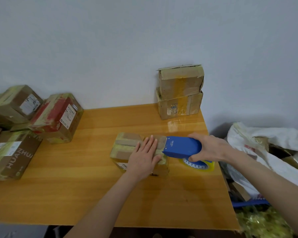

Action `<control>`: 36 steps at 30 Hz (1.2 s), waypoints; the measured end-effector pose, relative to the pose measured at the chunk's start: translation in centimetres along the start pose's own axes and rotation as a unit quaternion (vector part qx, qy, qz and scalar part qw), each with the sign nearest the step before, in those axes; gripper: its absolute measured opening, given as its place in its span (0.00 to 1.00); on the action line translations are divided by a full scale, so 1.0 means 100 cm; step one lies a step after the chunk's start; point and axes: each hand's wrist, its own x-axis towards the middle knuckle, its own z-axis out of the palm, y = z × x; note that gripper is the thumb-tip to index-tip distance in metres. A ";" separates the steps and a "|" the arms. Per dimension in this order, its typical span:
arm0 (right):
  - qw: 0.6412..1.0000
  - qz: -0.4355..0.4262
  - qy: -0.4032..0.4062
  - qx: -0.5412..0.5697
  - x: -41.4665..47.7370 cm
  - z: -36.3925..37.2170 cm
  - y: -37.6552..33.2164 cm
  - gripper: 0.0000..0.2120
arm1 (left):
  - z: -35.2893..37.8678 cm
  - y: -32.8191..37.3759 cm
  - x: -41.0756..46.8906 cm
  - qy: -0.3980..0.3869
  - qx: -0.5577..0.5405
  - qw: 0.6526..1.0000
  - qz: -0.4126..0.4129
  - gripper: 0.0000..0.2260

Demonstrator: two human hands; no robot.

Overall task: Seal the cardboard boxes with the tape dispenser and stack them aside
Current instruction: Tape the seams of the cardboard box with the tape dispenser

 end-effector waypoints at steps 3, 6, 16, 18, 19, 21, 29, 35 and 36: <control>0.999 -0.001 -0.009 0.035 -0.002 -0.002 0.007 0.32 | 0.001 -0.002 -0.001 -0.003 0.008 1.000 0.004 0.34; 0.997 -0.013 -0.015 0.074 -0.004 -0.011 0.011 0.31 | 0.000 -0.004 -0.001 -0.005 0.011 1.000 0.009 0.34; 0.996 0.031 -0.069 0.055 -0.020 -0.001 0.054 0.33 | 0.000 -0.006 -0.001 -0.014 0.024 0.999 0.015 0.35; 0.997 0.029 -0.061 0.029 -0.014 0.011 0.046 0.34 | -0.003 -0.004 -0.001 -0.021 0.019 1.000 0.005 0.36; 0.998 0.029 -0.057 0.024 -0.011 0.016 0.045 0.34 | -0.005 0.000 0.001 -0.020 0.014 1.000 -0.004 0.37; 0.998 0.028 -0.054 0.017 -0.007 0.023 0.044 0.34 | -0.007 0.014 0.004 -0.006 0.003 1.000 -0.009 0.38; 0.996 0.032 -0.081 0.035 0.008 0.029 0.047 0.34 | 0.002 0.029 0.005 -0.012 0.021 0.999 0.029 0.32; 0.985 0.007 -0.158 0.072 0.035 0.014 0.034 0.29 | 0.006 0.027 0.006 -0.005 0.020 0.999 0.033 0.28; 0.984 0.005 -0.164 0.074 0.037 0.012 0.034 0.31 | 0.007 0.026 0.006 -0.005 0.021 0.999 0.031 0.28</control>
